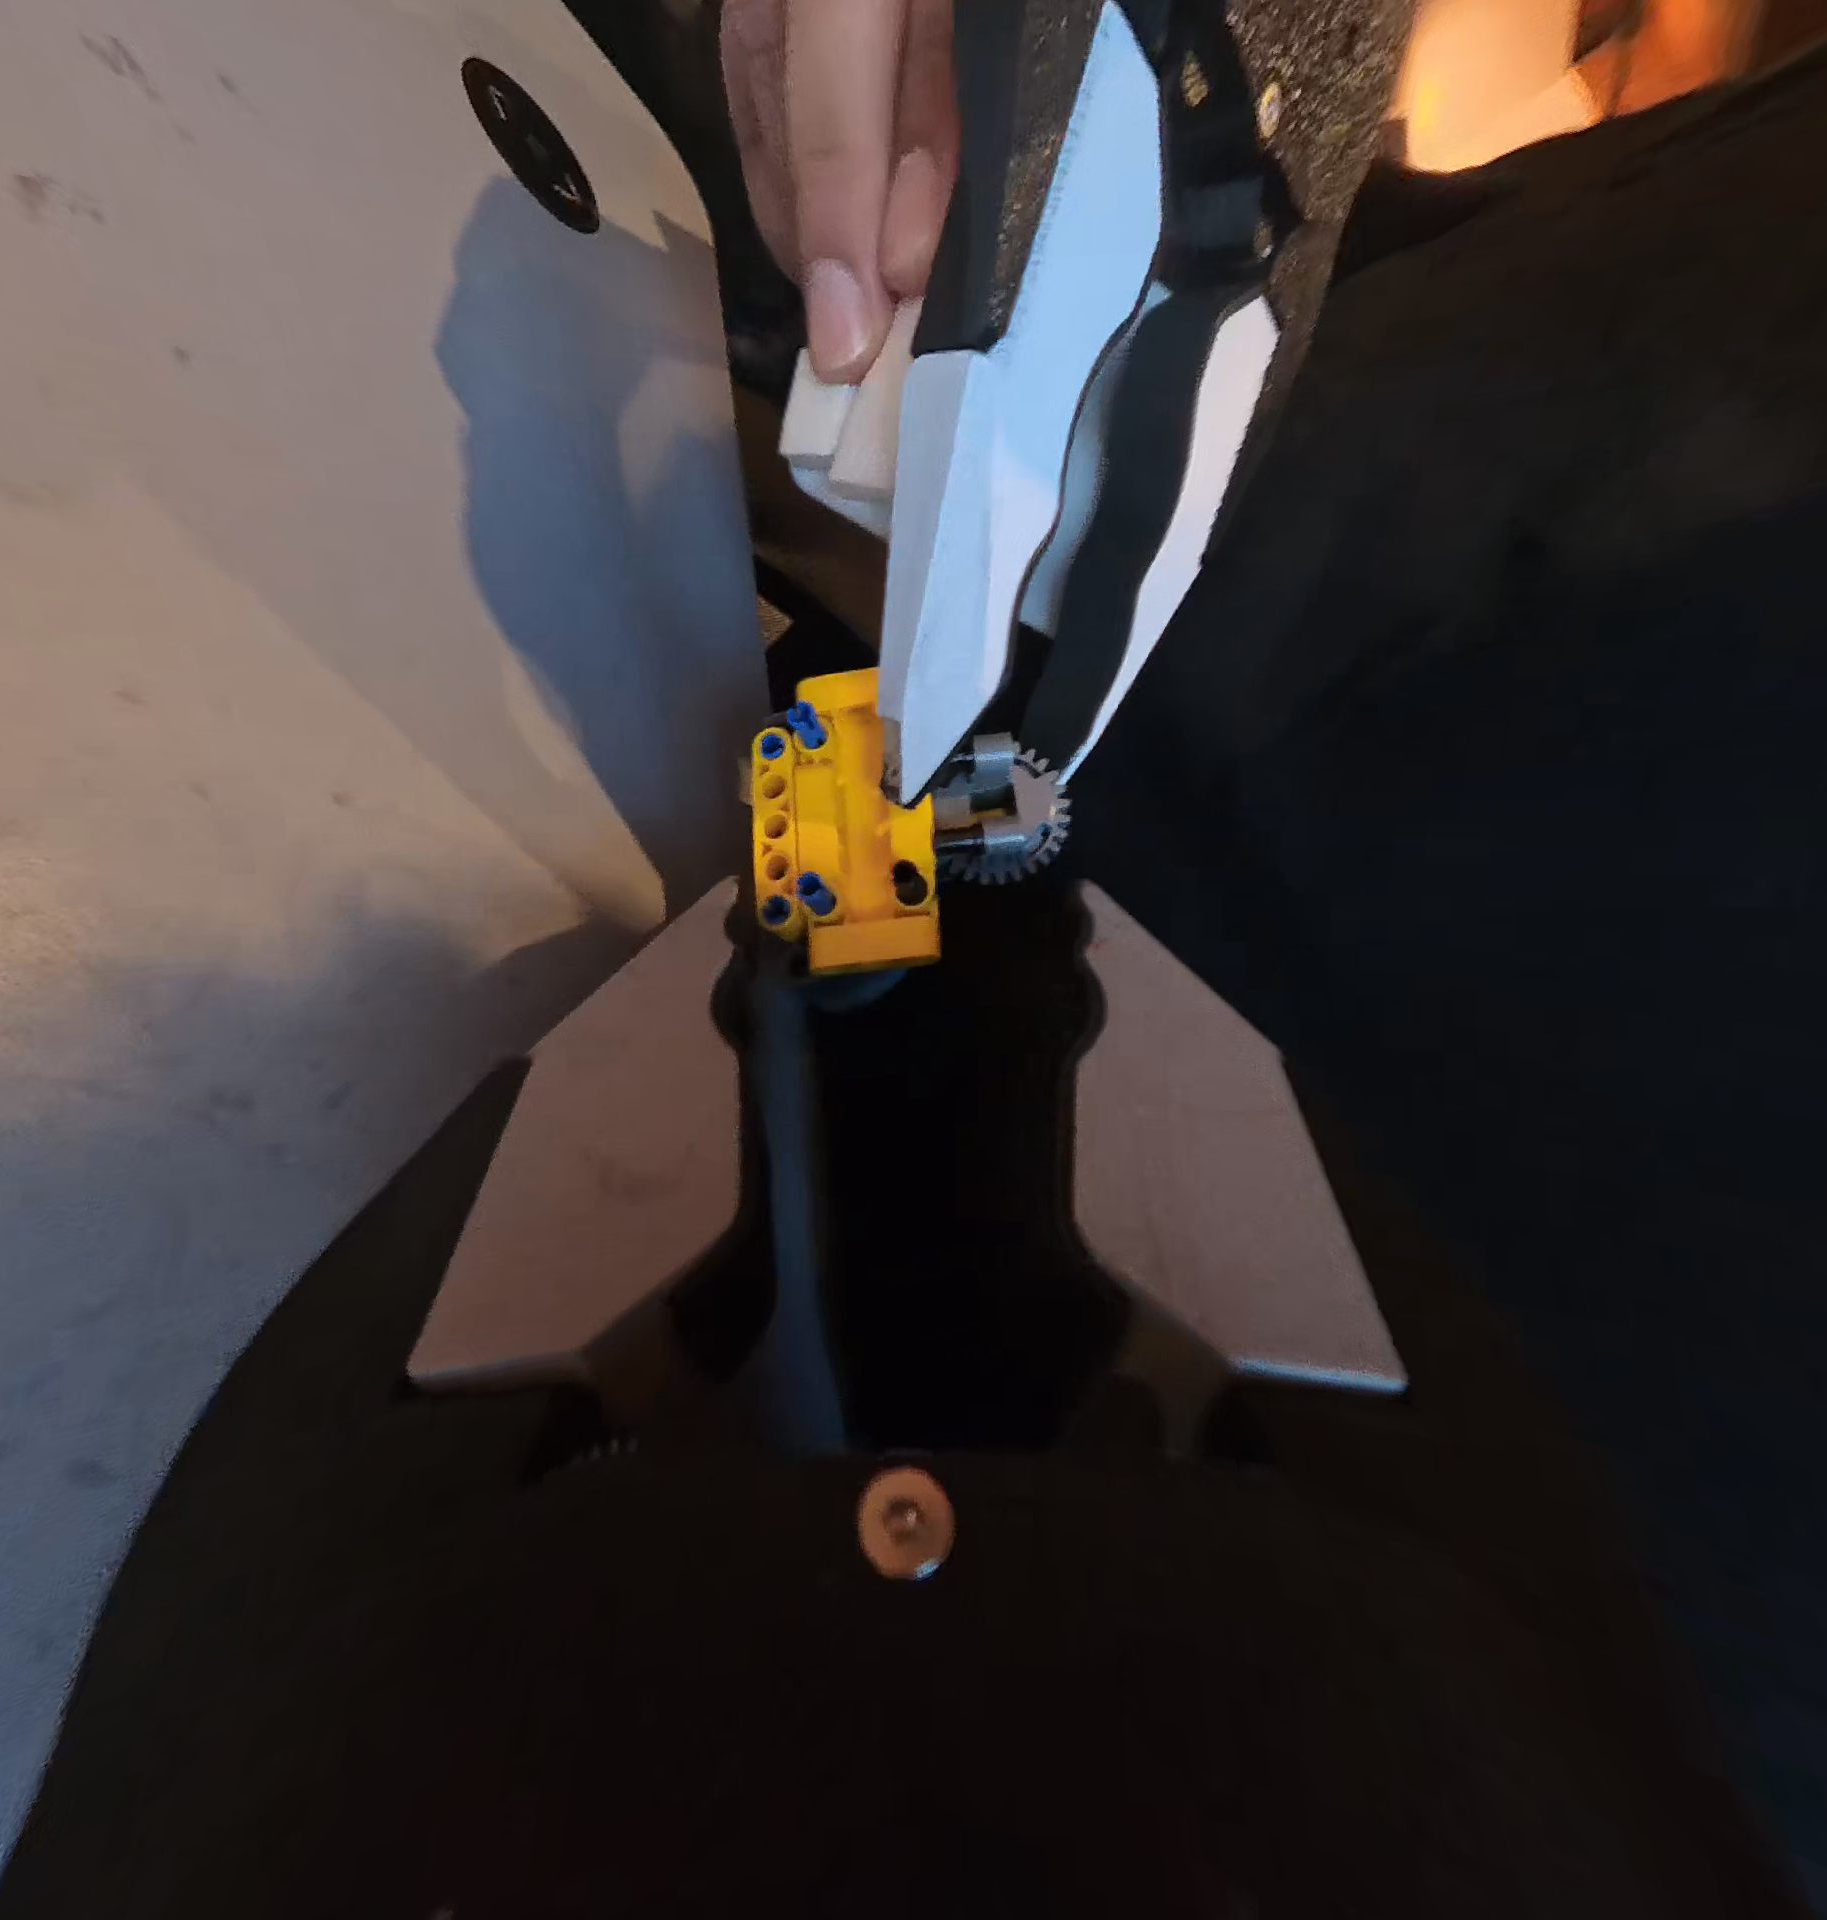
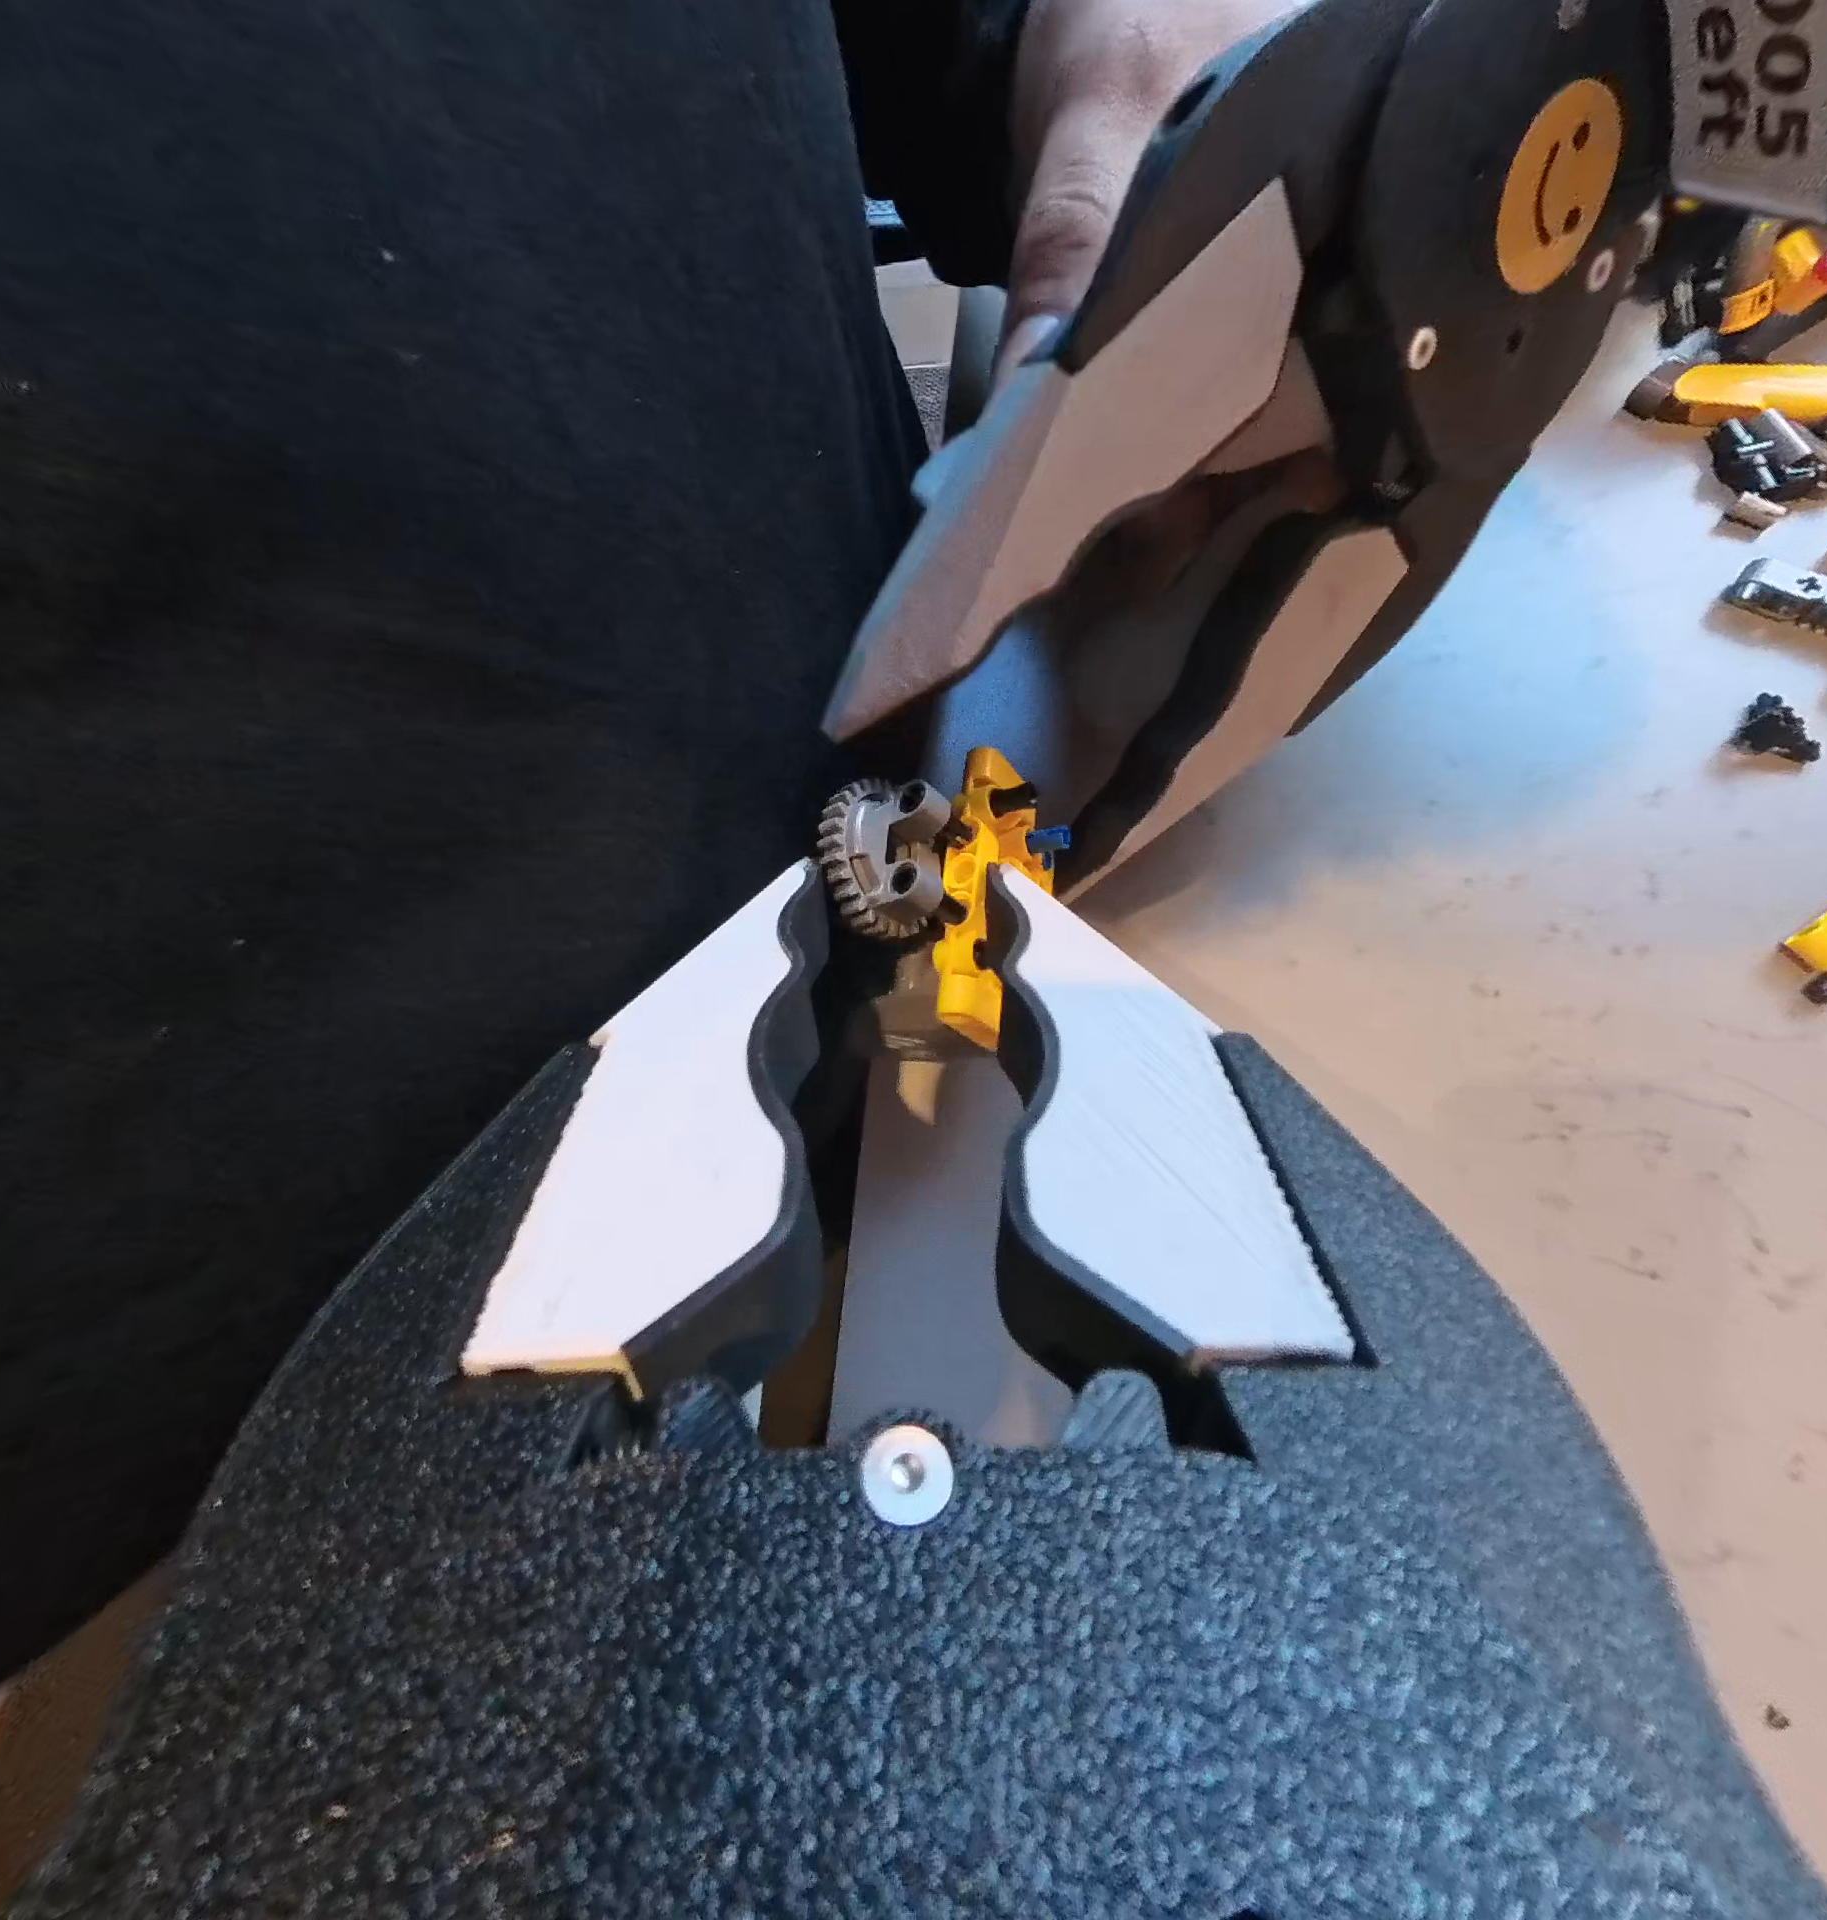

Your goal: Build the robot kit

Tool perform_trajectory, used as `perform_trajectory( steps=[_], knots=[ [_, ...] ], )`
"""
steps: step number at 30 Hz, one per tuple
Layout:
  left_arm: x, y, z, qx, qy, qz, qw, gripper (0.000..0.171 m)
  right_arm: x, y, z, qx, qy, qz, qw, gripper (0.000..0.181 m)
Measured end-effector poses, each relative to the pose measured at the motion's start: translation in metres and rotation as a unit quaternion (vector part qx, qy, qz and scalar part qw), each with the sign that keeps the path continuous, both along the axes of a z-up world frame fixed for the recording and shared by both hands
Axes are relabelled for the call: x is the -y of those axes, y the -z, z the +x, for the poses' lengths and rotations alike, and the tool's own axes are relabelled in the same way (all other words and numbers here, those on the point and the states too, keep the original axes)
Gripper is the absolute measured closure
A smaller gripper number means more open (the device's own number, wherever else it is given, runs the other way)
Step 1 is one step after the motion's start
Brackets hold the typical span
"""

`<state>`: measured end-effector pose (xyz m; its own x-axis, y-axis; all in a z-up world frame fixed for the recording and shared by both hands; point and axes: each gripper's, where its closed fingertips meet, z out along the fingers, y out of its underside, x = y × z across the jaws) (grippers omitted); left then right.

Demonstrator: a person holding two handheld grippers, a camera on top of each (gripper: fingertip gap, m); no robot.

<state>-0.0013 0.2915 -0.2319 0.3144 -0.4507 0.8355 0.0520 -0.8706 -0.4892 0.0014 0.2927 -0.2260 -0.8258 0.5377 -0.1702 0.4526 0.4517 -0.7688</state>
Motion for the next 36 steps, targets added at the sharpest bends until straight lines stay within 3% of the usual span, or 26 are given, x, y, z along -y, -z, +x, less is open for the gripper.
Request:
perform_trajectory(
  steps=[2, 4, 14, 27, 36],
  knots=[
    [-0.004, -0.004, 0.002, 0.011, -0.012, -0.005, 1.000, 0.106, 0.000, 0.000, -0.001, 0.006, 0.002, -0.005, 1.000, 0.151],
    [-0.010, -0.001, 0.005, -0.024, -0.032, 0.007, 0.999, 0.113, 0.001, 0.001, -0.001, 0.006, 0.000, -0.005, 1.000, 0.151],
    [-0.012, 0.004, 0.017, -0.126, -0.063, 0.041, 0.989, 0.109, 0.003, 0.003, -0.002, 0.006, 0.002, -0.009, 1.000, 0.152],
    [-0.011, 0.001, 0.016, -0.085, -0.081, 0.051, 0.992, 0.112, 0.004, 0.001, 0.001, -0.020, 0.003, -0.025, 0.999, 0.152],
    [-0.011, -0.001, 0.018, -0.087, -0.071, 0.069, 0.991, 0.112, 0.004, -0.007, 0.008, 0.054, -0.019, -0.138, 0.989, 0.148]
  ],
)
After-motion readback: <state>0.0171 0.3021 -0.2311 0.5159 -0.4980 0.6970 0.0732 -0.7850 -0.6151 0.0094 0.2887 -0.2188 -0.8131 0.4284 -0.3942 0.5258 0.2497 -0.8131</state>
